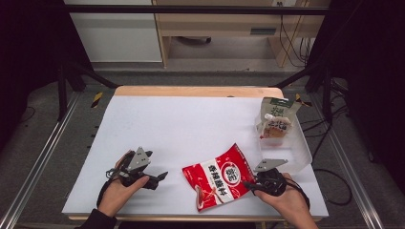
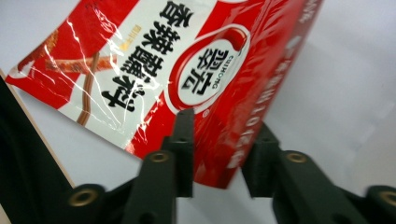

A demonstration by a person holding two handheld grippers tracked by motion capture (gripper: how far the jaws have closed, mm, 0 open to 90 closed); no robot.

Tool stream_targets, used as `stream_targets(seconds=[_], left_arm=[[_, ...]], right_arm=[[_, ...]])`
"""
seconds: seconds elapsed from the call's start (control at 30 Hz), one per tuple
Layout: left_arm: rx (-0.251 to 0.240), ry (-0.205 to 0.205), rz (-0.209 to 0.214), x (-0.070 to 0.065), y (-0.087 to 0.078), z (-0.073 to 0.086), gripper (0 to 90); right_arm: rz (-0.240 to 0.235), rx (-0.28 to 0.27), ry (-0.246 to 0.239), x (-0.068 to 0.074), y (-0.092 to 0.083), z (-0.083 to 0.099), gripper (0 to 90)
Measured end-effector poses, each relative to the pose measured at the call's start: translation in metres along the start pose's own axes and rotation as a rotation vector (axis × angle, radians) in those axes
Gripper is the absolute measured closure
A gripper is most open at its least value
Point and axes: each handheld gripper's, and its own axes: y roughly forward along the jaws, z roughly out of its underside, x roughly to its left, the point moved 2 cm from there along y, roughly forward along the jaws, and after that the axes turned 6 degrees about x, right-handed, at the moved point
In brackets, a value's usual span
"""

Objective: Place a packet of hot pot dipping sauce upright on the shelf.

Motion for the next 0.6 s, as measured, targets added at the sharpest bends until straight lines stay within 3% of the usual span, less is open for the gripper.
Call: stream_targets(seconds=[0.3,0.6], left_arm=[[0.001,-0.001,0.004,0.0,0.0,0.0,7.5],[0.001,-0.002,0.007,0.0,0.0,-0.002,7.6]], right_arm=[[0.006,0.007,-0.009,0.0,-0.002,-0.015,88.5],[0.018,0.019,-0.051,-0.001,-0.003,-0.034,90.0]])
